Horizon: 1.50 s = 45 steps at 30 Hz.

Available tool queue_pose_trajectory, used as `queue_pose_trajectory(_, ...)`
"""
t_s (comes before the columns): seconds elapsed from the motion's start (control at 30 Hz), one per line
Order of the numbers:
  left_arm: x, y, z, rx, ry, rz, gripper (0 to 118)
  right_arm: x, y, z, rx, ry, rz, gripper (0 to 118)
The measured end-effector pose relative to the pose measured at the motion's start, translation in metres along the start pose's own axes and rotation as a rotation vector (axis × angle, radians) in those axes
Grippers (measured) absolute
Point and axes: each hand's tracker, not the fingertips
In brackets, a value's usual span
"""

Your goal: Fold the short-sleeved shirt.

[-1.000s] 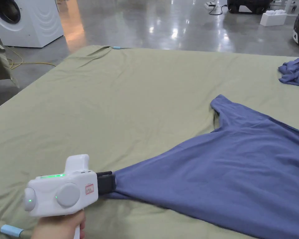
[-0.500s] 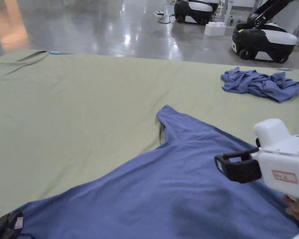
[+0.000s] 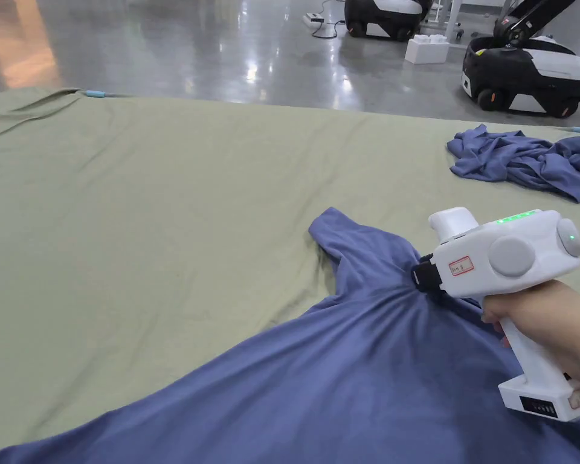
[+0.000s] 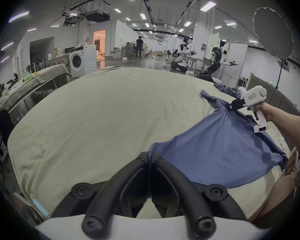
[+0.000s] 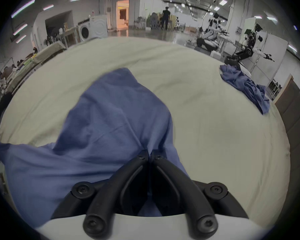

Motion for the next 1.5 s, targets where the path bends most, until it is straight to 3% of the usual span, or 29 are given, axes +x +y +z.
queue_pose_trajectory(0.1,0.004,0.01,0.012,0.044,-0.015,-0.009,1,-0.013,-0.007,0.036,0.087,-0.089,0.064,4)
queue_pose_trajectory(0.27,0.009,0.046,0.058,0.161,-0.053,-0.039,1,-0.01,-0.018,0.166,0.334,-0.097,0.005,4)
queue_pose_trajectory(0.33,0.007,0.068,0.082,0.215,-0.055,-0.076,1,-0.014,-0.032,0.243,0.464,-0.192,0.013,4)
queue_pose_trajectory(0.4,0.007,0.094,0.112,0.279,-0.091,-0.082,1,-0.018,-0.052,0.325,0.565,-0.171,-0.003,4)
queue_pose_trajectory(0.5,-0.002,0.13,0.146,0.401,-0.096,-0.097,1,-0.024,-0.071,0.429,0.647,-0.279,0.01,4)
queue_pose_trajectory(0.67,0.007,0.221,0.197,0.538,-0.189,-0.107,1,-0.02,-0.073,0.551,0.853,-0.409,-0.036,4)
queue_pose_trajectory(0.73,0.013,0.26,0.212,0.595,-0.212,-0.097,1,-0.018,-0.061,0.582,0.893,-0.409,-0.045,4)
queue_pose_trajectory(0.9,0.029,0.342,0.219,0.68,-0.202,-0.063,1,-0.009,-0.008,0.608,0.97,-0.469,-0.054,4)
queue_pose_trajectory(1.0,0.039,0.384,0.204,0.707,-0.152,-0.086,1,-0.003,0.029,0.601,1.035,-0.563,0.011,4)
queue_pose_trajectory(1.2,0.053,0.457,0.157,0.796,-0.006,-0.163,1,0.028,0.122,0.562,1.06,-0.554,-0.032,4)
queue_pose_trajectory(1.37,0.061,0.497,0.102,0.825,0.086,-0.119,1,0.042,0.184,0.507,1.053,-0.581,-0.017,4)
queue_pose_trajectory(1.5,0.064,0.515,0.057,0.817,0.14,-0.12,1,0.06,0.219,0.468,1.086,-0.568,-0.067,4)
